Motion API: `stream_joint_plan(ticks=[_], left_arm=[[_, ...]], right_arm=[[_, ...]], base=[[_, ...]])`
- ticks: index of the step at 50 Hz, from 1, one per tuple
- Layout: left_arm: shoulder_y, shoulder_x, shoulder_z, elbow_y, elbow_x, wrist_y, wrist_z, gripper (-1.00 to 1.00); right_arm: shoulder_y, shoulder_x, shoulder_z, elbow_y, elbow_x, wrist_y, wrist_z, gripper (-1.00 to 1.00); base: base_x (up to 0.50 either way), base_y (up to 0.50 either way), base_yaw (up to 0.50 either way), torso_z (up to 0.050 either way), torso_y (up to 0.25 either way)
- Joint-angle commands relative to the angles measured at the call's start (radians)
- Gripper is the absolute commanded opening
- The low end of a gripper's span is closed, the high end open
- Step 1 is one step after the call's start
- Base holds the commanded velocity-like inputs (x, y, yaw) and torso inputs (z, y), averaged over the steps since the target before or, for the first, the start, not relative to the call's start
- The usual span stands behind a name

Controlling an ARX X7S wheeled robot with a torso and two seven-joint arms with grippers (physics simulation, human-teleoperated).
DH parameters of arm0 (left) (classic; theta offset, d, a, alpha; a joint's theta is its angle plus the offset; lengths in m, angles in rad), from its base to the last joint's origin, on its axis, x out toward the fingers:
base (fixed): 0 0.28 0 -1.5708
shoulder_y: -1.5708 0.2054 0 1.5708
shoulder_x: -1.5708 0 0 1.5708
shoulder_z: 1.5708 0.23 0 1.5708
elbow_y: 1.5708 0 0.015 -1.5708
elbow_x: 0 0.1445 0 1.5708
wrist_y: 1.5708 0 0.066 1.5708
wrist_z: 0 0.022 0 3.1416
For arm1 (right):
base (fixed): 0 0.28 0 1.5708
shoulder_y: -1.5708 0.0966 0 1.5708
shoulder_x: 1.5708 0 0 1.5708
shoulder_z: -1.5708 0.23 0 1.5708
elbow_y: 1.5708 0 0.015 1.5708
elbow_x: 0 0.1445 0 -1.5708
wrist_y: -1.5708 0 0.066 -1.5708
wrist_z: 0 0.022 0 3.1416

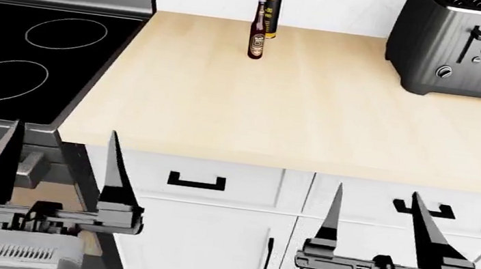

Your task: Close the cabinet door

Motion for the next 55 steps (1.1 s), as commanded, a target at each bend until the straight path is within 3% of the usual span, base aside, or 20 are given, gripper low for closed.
stream_joint_plan(ticks=[1, 15, 55], left_arm=[[0.020, -0.038, -0.045, 0.234, -0.001, -0.041, -0.025, 1.00], [0.026, -0.046, -0.050, 0.254, -0.018, -0.043, -0.035, 1.00], [0.037, -0.064, -0.042, 0.239, -0.023, -0.017, -0.055, 1.00]], right_arm=[[-0.064, 0.035, 0.017, -0.263, -0.062, 0.028, 0.033, 1.00], [-0.084, 0.046, 0.034, -0.255, -0.042, -0.026, 0.050, 1.00], [-0.083, 0.062, 0.031, -0.218, -0.021, -0.045, 0.074, 1.00]], base=[[0.00, 0.00, 0.00, 0.000, 0.000], [0.07, 0.00, 0.00, 0.000, 0.000], [0.50, 0.00, 0.00, 0.000, 0.000]])
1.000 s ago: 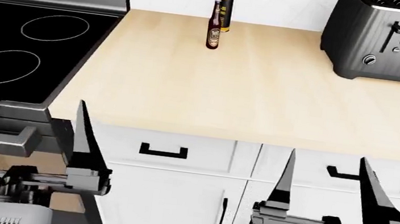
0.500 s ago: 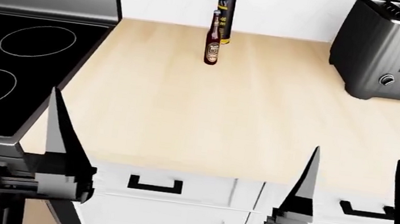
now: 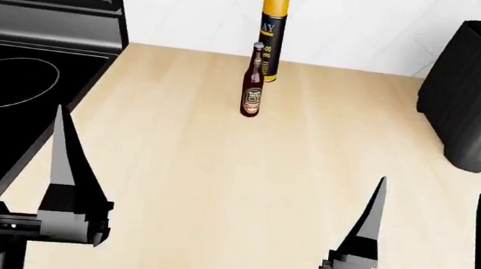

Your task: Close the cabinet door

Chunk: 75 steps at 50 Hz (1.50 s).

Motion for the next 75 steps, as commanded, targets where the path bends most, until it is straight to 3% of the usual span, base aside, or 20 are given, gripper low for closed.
stream_joint_plan(ticks=[1, 9, 22, 36, 40, 42, 44, 51, 60, 75], left_arm=[[0.004, -0.005, 0.002, -0.001, 0.000, 0.005, -0.006, 1.00], [0.007, -0.008, 0.003, -0.005, -0.001, 0.011, -0.010, 1.00], [0.006, -0.014, 0.004, -0.010, -0.004, 0.015, -0.016, 1.00], [-0.010, -0.021, 0.009, 0.015, -0.003, -0.015, -0.025, 1.00], [-0.015, -0.024, 0.010, 0.024, -0.006, -0.026, -0.026, 1.00], [-0.019, -0.027, 0.008, 0.031, -0.010, -0.033, -0.027, 1.00], [-0.020, -0.029, 0.007, 0.038, -0.012, -0.037, -0.028, 1.00], [-0.020, -0.034, 0.000, 0.051, -0.016, -0.042, -0.034, 1.00], [-0.021, -0.040, -0.003, 0.063, -0.016, -0.051, -0.041, 1.00], [-0.022, -0.046, 0.002, 0.069, -0.012, -0.056, -0.048, 1.00]], right_arm=[[0.000, 0.004, 0.002, 0.008, 0.007, -0.005, 0.008, 1.00], [-0.003, 0.007, -0.002, 0.013, 0.000, -0.015, 0.015, 1.00], [-0.007, 0.017, 0.028, -0.003, 0.030, -0.037, 0.029, 1.00], [0.030, 0.040, 0.182, -0.184, 0.050, 0.052, 0.073, 1.00], [0.059, -0.006, 0.223, -0.185, 0.022, 0.046, 0.019, 1.00], [0.089, -0.097, 0.268, -0.186, -0.014, 0.031, -0.086, 1.00], [0.146, -0.270, 0.346, -0.186, -0.068, 0.007, -0.280, 1.00], [0.257, -0.274, 0.388, -0.186, -0.087, 0.042, -0.319, 1.00], [0.528, -0.274, 0.400, -0.186, -0.154, 0.260, -0.420, 1.00], [0.941, -0.274, 0.283, -0.186, -0.391, 0.575, -0.608, 1.00]], base=[[0.50, 0.00, 0.00, 0.000, 0.000], [0.46, 0.00, 0.00, 0.000, 0.002], [0.00, 0.00, 0.00, 0.000, 0.000], [0.00, 0.00, 0.00, 0.000, 0.000], [0.00, 0.00, 0.00, 0.000, 0.000], [0.00, 0.00, 0.00, 0.000, 0.000], [0.00, 0.00, 0.00, 0.000, 0.000], [0.00, 0.00, 0.00, 0.000, 0.000], [0.00, 0.00, 0.00, 0.000, 0.000], [0.00, 0.00, 0.00, 0.000, 0.000]])
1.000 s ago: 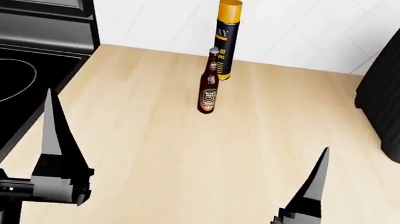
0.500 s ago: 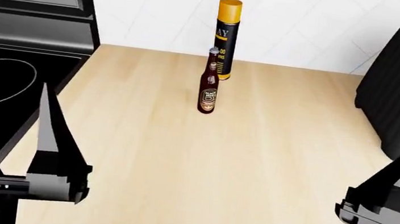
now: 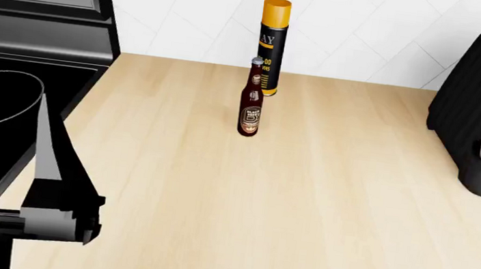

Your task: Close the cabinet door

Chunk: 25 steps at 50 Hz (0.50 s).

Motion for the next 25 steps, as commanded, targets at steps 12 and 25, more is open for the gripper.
stream_joint_plan(ticks=[12, 25], left_arm=[[0.000, -0.011, 0.002, 0.002, -0.003, -0.002, -0.010, 1.00], [-0.007, -0.016, 0.006, 0.005, -0.010, -0.012, -0.015, 1.00]], right_arm=[[0.511, -0.012, -0.151, -0.002, -0.317, 0.398, -0.249, 1.00], [0.731, -0.012, -0.264, -0.002, -0.535, 0.574, -0.392, 1.00]], base=[[0.00, 0.00, 0.00, 0.000, 0.000], [0.00, 0.00, 0.00, 0.000, 0.000]])
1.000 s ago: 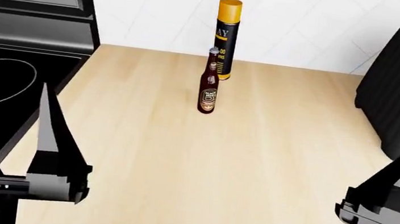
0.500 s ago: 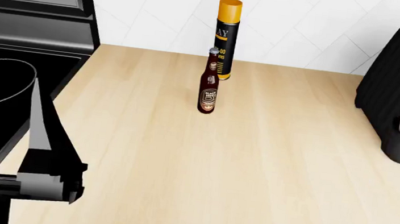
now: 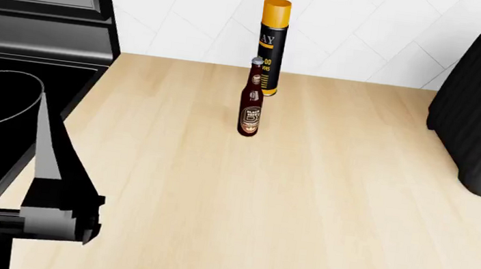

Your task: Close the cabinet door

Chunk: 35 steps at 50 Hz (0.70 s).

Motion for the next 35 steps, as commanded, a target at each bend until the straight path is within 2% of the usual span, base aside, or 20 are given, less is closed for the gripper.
stream_joint_plan(ticks=[1, 14, 35], left_arm=[[-0.006, -0.005, 0.002, 0.003, -0.007, -0.008, -0.005, 1.00], [-0.014, -0.015, -0.002, 0.017, -0.019, -0.023, -0.010, 1.00], [-0.009, -0.021, 0.004, 0.017, -0.016, -0.021, -0.020, 1.00]], right_arm=[[0.199, -0.001, -0.106, 0.000, -0.189, 0.161, -0.123, 1.00], [0.358, 0.002, -0.263, 0.001, -0.423, 0.294, -0.264, 1.00], [0.451, 0.045, -0.214, 0.134, -0.252, 0.279, -0.136, 1.00]], base=[[0.00, 0.00, 0.00, 0.000, 0.000], [0.00, 0.00, 0.00, 0.000, 0.000], [0.00, 0.00, 0.00, 0.000, 0.000]])
